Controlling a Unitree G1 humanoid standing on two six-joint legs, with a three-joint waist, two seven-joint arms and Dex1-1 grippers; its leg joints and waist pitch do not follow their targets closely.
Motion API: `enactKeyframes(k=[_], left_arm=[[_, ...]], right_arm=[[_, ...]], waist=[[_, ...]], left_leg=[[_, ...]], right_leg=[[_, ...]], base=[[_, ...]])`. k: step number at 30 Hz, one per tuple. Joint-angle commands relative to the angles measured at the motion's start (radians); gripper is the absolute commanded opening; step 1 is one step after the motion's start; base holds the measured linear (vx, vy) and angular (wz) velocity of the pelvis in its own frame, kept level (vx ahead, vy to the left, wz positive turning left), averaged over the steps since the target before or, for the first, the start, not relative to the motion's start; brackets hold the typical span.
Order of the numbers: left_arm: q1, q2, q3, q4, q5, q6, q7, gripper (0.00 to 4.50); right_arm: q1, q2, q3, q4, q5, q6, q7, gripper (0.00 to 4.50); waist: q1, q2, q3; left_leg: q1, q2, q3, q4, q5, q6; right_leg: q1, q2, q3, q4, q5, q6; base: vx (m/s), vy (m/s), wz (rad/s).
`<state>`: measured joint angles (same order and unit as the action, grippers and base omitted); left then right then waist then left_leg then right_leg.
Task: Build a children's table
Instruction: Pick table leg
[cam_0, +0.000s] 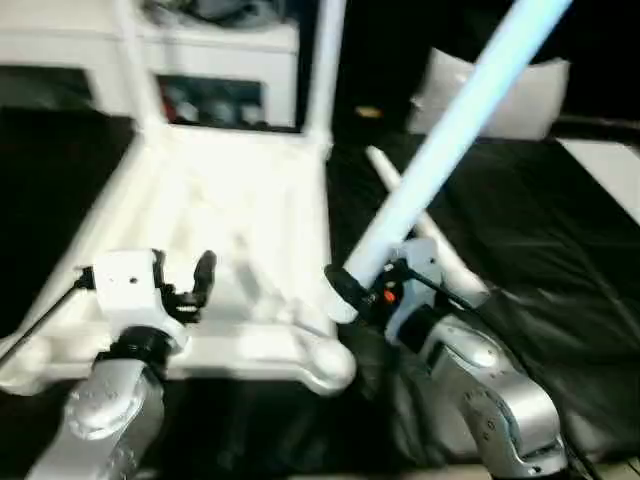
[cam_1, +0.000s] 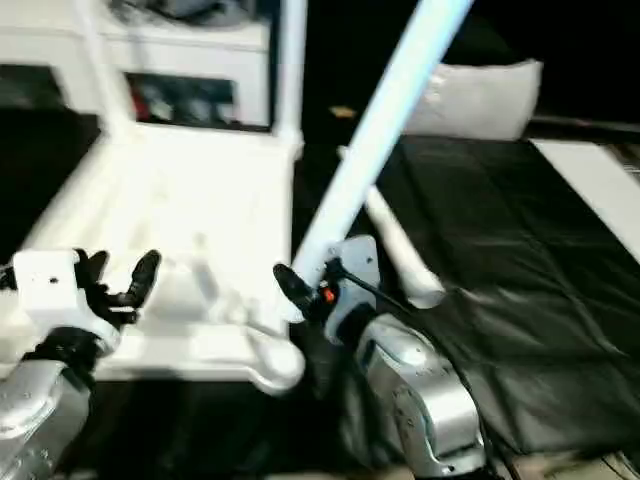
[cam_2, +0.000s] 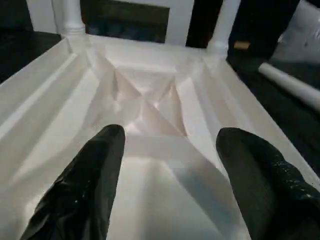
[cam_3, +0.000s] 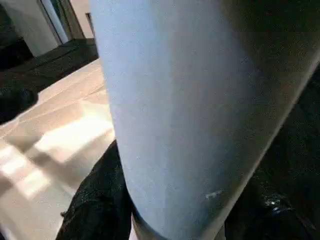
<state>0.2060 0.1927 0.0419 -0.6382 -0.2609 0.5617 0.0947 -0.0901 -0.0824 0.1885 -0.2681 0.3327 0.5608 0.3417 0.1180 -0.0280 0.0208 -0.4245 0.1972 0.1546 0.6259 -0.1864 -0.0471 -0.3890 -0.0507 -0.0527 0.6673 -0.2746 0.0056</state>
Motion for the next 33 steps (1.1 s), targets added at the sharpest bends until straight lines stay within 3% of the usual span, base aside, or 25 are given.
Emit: enactKeyframes(k=[1, 3, 7, 8, 9, 10, 11, 12, 13, 14, 16, 18, 20, 21, 22, 23, 24, 25, 26, 28, 29, 30, 31, 32, 33], left_arm=[[0.013, 0.006, -0.01, -0.025, 0.019, -0.002, 0.007, 3.32], [0.014, 0.015, -0.013, -0.03, 0.03, -0.005, 0.003, 3.32], [0.015, 0.022, -0.02, -0.037, 0.043, 0.001, 0.006, 3.32], [0.015, 0.019, -0.024, -0.039, 0.049, -0.004, 0.006, 3.32], [0.015, 0.018, -0.025, -0.04, 0.05, -0.005, 0.006, 3.32], [0.017, 0.0, -0.021, -0.04, 0.041, -0.005, 0.006, 3.32], [0.022, -0.023, -0.009, -0.041, 0.018, 0.004, 0.008, 3.32], [0.023, -0.026, -0.004, -0.041, 0.018, 0.011, 0.01, 3.32], [0.023, -0.026, -0.004, -0.041, 0.018, 0.012, 0.01, 3.32], [0.024, -0.025, -0.001, -0.04, 0.02, 0.017, 0.011, 3.32], [0.021, -0.01, -0.001, -0.037, 0.044, 0.02, 0.013, 3.32], [0.017, 0.003, 0.005, -0.036, 0.058, 0.012, 0.008, 3.32], [0.013, 0.006, 0.012, -0.032, 0.056, 0.01, 0.005, 3.32], [0.002, 0.014, 0.023, -0.021, 0.059, 0.008, -0.014, 3.32], [0.002, 0.014, 0.023, -0.021, 0.059, 0.008, -0.014, 3.32], [-0.012, 0.025, 0.027, -0.007, 0.065, 0.013, -0.031, 3.32], [-0.012, 0.025, 0.027, -0.007, 0.065, 0.013, -0.031, 3.32], [-0.018, 0.032, 0.022, 0.001, 0.064, 0.003, -0.046, 3.32], [-0.023, 0.041, 0.008, 0.012, 0.064, 0.002, -0.059, 3.32], [-0.033, 0.058, -0.025, 0.035, 0.051, -0.012, -0.105, 3.32], [-0.033, 0.058, -0.025, 0.035, 0.051, -0.012, -0.105, 3.32], [-0.037, 0.063, -0.035, 0.041, 0.045, -0.015, -0.122, 3.32], [-0.041, 0.066, -0.046, 0.049, 0.043, -0.023, -0.136, 3.32], [-0.049, 0.061, -0.051, 0.061, 0.034, -0.024, -0.145, 3.32], [-0.049, 0.061, -0.051, 0.061, 0.034, -0.024, -0.145, 3.32]], right_arm=[[-0.008, -0.017, -0.001, 0.002, -0.007, -0.024, 0.022, 1.9], [-0.013, -0.031, 0.001, -0.003, 0.001, -0.004, 0.034, 1.9], [-0.014, -0.035, -0.002, -0.011, 0.013, 0.008, 0.041, 1.9], [-0.017, -0.035, -0.001, -0.011, 0.015, 0.008, 0.047, 1.9], [-0.017, -0.035, -0.001, -0.011, 0.015, 0.007, 0.048, 1.9], [-0.024, -0.041, 0.012, -0.005, 0.01, -0.001, 0.066, 1.9], [-0.03, -0.044, 0.023, 0.002, 0.007, -0.007, 0.079, 1.9], [-0.037, -0.048, 0.031, 0.009, 0.002, -0.015, 0.091, 1.9], [-0.038, -0.048, 0.032, 0.01, 0.002, -0.015, 0.092, 1.9], [-0.043, -0.051, 0.038, 0.016, -0.001, -0.023, 0.098, 1.9], [-0.052, -0.051, 0.043, 0.026, -0.005, -0.03, 0.105, 1.9], [-0.061, -0.054, 0.044, 0.035, -0.008, -0.04, 0.113, 1.9], [-0.061, -0.053, 0.039, 0.039, -0.008, -0.048, 0.113, 1.9], [-0.053, -0.027, -0.001, 0.043, 0.011, -0.055, 0.084, 1.9], [-0.053, -0.027, -0.001, 0.043, 0.011, -0.055, 0.084, 1.9], [-0.043, -0.011, -0.031, 0.042, 0.014, -0.06, 0.049, 1.9], [-0.043, -0.011, -0.031, 0.042, 0.014, -0.06, 0.049, 1.9], [-0.035, -0.01, -0.039, 0.037, 0.01, -0.073, 0.038, 1.9], [-0.023, -0.015, -0.047, 0.027, -0.007, -0.104, 0.026, 1.9], [0.006, -0.017, -0.083, -0.009, -0.007, -0.136, 0.009, 1.9], [0.006, -0.017, -0.083, -0.009, -0.007, -0.136, 0.009, 1.9], [0.014, -0.019, -0.094, -0.021, -0.008, -0.14, 0.002, 1.9], [0.02, -0.02, -0.108, -0.034, 0.005, -0.133, 0.002, 1.9], [0.022, -0.024, -0.119, -0.045, 0.008, -0.126, -0.002, 1.9], [0.022, -0.024, -0.119, -0.045, 0.008, -0.126, -0.002, 1.9]], waist=[[0.037, -0.023, -0.025], [0.042, -0.008, -0.014], [0.011, 0.031, 0.001], [-0.008, 0.05, 0.001], [0.007, 0.076, -0.011], [-0.017, 0.061, -0.011], [-0.014, 0.058, -0.008], [0.009, 0.013, 0.007], [0.021, -0.005, 0.011], [0.0, -0.021, 0.019], [0.011, -0.034, 0.001], [0.019, -0.018, -0.006], [0.028, 0.011, -0.016], [0.005, 0.083, -0.026], [-0.04, 0.108, -0.028], [-0.039, 0.085, -0.04], [-0.009, 0.087, -0.037], [0.002, 0.084, -0.033], [0.011, 0.087, -0.029], [0.031, -0.012, -0.027], [0.059, 0.018, 0.001], [0.063, 0.011, -0.01], [0.047, 0.05, 0.003], [0.037, 0.071, 0.001], [-0.006, 0.097, 0.015]], left_leg=[[0.023, -0.007, -0.007, -0.052, -0.12, 0.0], [0.038, 0.002, -0.006, -0.067, -0.164, -0.05], [0.1, 0.032, -0.043, -0.104, -0.499, -0.136], [0.101, 0.116, -0.104, -0.168, -0.607, -0.118], [0.029, 0.102, -0.197, -0.246, -0.734, -0.076], [0.055, 0.072, -0.236, -0.219, -0.652, 0.004], [0.029, 0.027, -0.225, -0.207, -0.603, 0.021], [-0.029, -0.072, -0.162, -0.134, -0.482, -0.029], [0.02, -0.078, -0.133, -0.019, -0.379, -0.024], [0.015, -0.077, -0.113, 0.143, -0.091, -0.012], [-0.059, -0.054, -0.108, 0.184, -0.152, -0.014], [-0.043, -0.01, -0.117, 0.157, -0.189, 0.004], [-0.026, 0.019, -0.118, 0.101, -0.152, 0.045], [0.076, 0.027, -0.104, -0.041, 0.003, 0.145], [0.166, 0.014, -0.137, -0.087, 0.157, 0.345], [0.178, 0.027, -0.149, -0.07, 0.25, 0.398], [0.139, 0.045, -0.126, -0.058, 0.416, 0.445], [0.094, 0.049, -0.109, -0.071, 0.471, 0.479], [0.073, 0.05, -0.089, -0.078, 0.406, 0.451], [0.052, -0.008, -0.08, -0.039, -0.065, 0.238], [0.047, -0.018, -0.092, 0.038, -0.172, 0.153], [0.054, -0.014, -0.113, 0.07, -0.153, 0.084], [0.068, -0.006, -0.131, 0.031, -0.162, -0.001], [0.086, 0.018, -0.132, -0.01, -0.275, -0.02], [0.079, 0.069, -0.164, -0.097, -0.648, -0.098]], right_leg=[[0.036, -0.132, 0.08, -0.15, -0.274, 0.077], [0.019, -0.11, 0.078, -0.179, -0.583, 0.131], [-0.005, -0.027, -0.008, -0.191, -0.563, 0.048], [0.024, -0.018, -0.019, -0.139, -0.359, -0.007], [0.086, 0.003, -0.043, 0.001, -0.137, -0.079], [0.054, 0.0, -0.02, 0.007, -0.118, -0.119], [0.068, -0.024, -0.003, -0.025, -0.127, -0.148], [0.082, -0.136, 0.018, -0.137, -0.446, -0.142], [0.05, -0.218, 0.021, -0.224, -0.734, -0.119], [0.035, -0.276, 0.019, -0.286, -0.935, -0.054], [0.122, -0.352, 0.01, -0.219, -0.627, 0.051], [0.156, -0.393, -0.017, -0.221, -0.3, -0.091], [0.184, -0.373, -0.052, -0.225, -0.146, -0.195], [0.136, -0.175, -0.086, -0.14, -0.106, -0.232], [-0.002, 0.002, -0.122, 0.058, -0.127, -0.115], [-0.039, -0.001, -0.096, 0.083, -0.142, -0.048], [-0.086, -0.009, -0.071, 0.128, -0.11, 0.033], [-0.076, -0.011, -0.061, 0.14, -0.076, 0.069], [-0.066, -0.014, -0.054, 0.125, -0.046, 0.055], [0.0, -0.147, 0.091, -0.071, -0.073, 0.033], [-0.004, -0.263, 0.159, -0.14, -0.272, -0.027], [0.018, -0.292, 0.163, -0.155, -0.365, -0.092], [0.01, -0.184, 0.08, -0.149, -0.505, -0.137], [-0.004, -0.131, 0.068, -0.138, -0.473, -0.132], [-0.008, -0.065, 0.035, -0.084, -0.331, -0.084]], base=[[-0.118, -0.157, -0.06], [-0.108, -0.136, -0.01], [-0.112, -0.042, 0.0], [-0.078, 0.007, 0.03], [-0.055, 0.003, 0.25], [-0.055, 0.003, 0.25], [-0.031, -0.032, 0.43], [-0.111, -0.026, 0.41], [-0.111, -0.026, 0.41], [-0.109, 0.013, 0.34], [0.014, 0.031, 0.29], [0.018, 0.089, 0.51], [0.016, 0.145, 0.56], [0.016, 0.239, 0.42], [0.016, 0.239, 0.42], [0.008, 0.231, 0.22], [0.013, 0.184, 0.11], [0.013, 0.184, 0.11], [-0.029, 0.164, 0.0], [-0.053, 0.13, -0.06], [-0.067, 0.127, -0.02], [-0.083, 0.133, -0.03], [-0.083, 0.133, -0.03], [-0.113, 0.116, 0.01], [-0.113, 0.119, 0.03]])
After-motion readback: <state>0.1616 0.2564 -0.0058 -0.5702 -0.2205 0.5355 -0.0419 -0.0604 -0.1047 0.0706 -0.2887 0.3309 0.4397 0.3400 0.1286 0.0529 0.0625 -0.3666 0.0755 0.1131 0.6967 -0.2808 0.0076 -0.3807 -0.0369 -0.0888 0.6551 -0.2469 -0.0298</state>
